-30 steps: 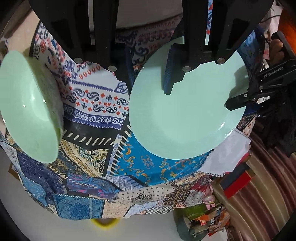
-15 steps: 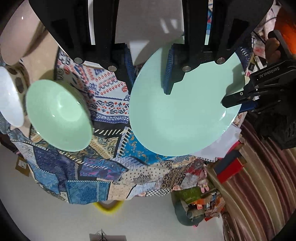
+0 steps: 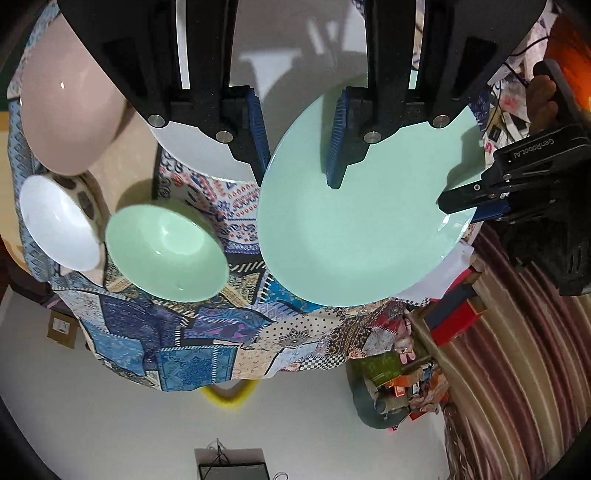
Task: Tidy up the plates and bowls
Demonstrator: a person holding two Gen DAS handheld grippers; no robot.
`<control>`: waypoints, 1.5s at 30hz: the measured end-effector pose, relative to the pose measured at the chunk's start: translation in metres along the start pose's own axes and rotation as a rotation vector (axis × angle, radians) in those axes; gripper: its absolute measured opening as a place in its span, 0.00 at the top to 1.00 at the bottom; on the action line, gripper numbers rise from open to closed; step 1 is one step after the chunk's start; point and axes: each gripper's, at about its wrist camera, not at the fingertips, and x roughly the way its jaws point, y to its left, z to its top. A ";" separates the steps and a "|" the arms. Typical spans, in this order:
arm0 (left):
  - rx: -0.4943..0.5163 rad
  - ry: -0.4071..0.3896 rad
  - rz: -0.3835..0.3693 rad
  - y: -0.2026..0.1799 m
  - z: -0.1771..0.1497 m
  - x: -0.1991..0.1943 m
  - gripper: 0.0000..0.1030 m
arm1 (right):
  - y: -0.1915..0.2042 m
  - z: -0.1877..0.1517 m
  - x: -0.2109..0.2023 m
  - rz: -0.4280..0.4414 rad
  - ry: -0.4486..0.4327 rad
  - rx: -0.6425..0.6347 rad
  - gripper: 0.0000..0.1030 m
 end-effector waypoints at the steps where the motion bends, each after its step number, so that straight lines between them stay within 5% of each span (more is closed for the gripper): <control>1: 0.001 0.002 -0.002 -0.002 -0.001 0.000 0.66 | -0.002 -0.003 -0.003 0.000 -0.003 0.005 0.73; 21: 0.027 0.069 -0.032 -0.054 -0.028 0.015 0.66 | -0.035 -0.056 -0.035 -0.024 -0.010 0.089 0.73; 45: 0.059 0.147 -0.022 -0.080 -0.040 0.061 0.66 | -0.066 -0.092 -0.020 -0.031 0.045 0.183 0.73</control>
